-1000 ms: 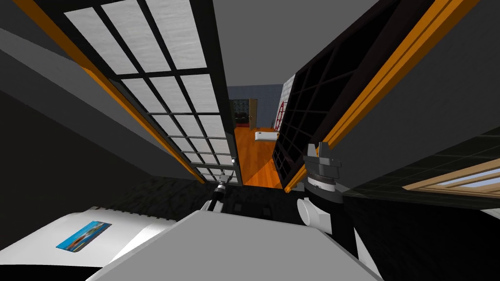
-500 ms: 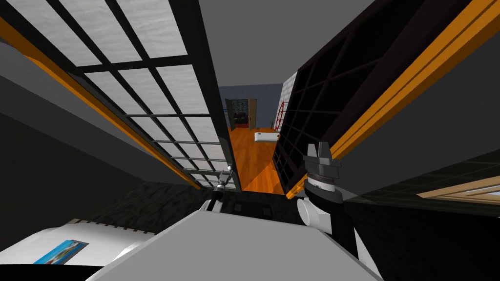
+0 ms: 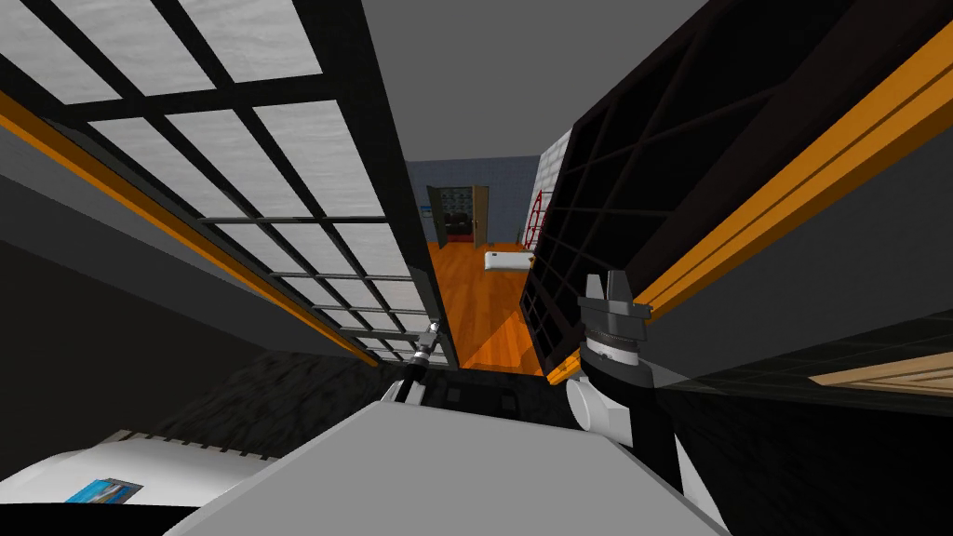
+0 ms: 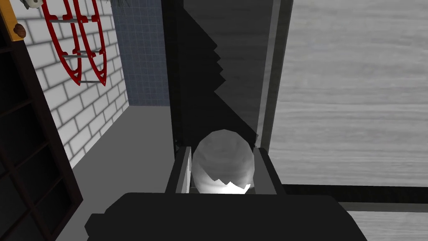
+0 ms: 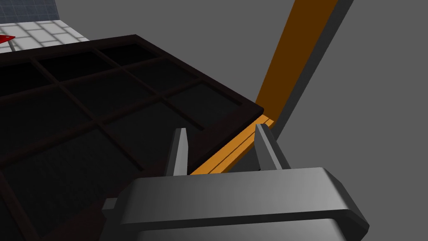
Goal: Push the door open
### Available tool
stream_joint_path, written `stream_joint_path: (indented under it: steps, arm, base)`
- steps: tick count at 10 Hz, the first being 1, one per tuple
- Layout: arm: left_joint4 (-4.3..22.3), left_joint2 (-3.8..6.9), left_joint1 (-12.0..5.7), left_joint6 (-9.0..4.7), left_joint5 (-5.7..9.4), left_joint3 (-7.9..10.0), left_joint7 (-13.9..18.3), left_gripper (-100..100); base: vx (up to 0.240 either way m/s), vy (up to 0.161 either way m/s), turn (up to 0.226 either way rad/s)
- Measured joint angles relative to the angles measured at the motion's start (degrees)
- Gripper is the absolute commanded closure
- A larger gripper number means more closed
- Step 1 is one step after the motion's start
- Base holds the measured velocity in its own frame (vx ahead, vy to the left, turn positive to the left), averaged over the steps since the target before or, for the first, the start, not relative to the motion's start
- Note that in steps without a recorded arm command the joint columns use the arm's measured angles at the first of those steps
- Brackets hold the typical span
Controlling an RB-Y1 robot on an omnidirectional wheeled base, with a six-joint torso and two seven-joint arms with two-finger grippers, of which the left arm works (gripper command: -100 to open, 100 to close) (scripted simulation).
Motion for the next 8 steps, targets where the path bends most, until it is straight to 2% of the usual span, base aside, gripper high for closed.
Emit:
stream_joint_path:
  steps: [4,8]
  arm:
    - [0.1,-0.02,0.04,0.11,-0.04,-0.06,0.0,100]
    - [0.6,0.29,-0.02,0.05,1.18,-0.24,4.4,100]
  base:
    - [0.0,0.0,-0.001]
    - [0.03,-0.006,-0.005]
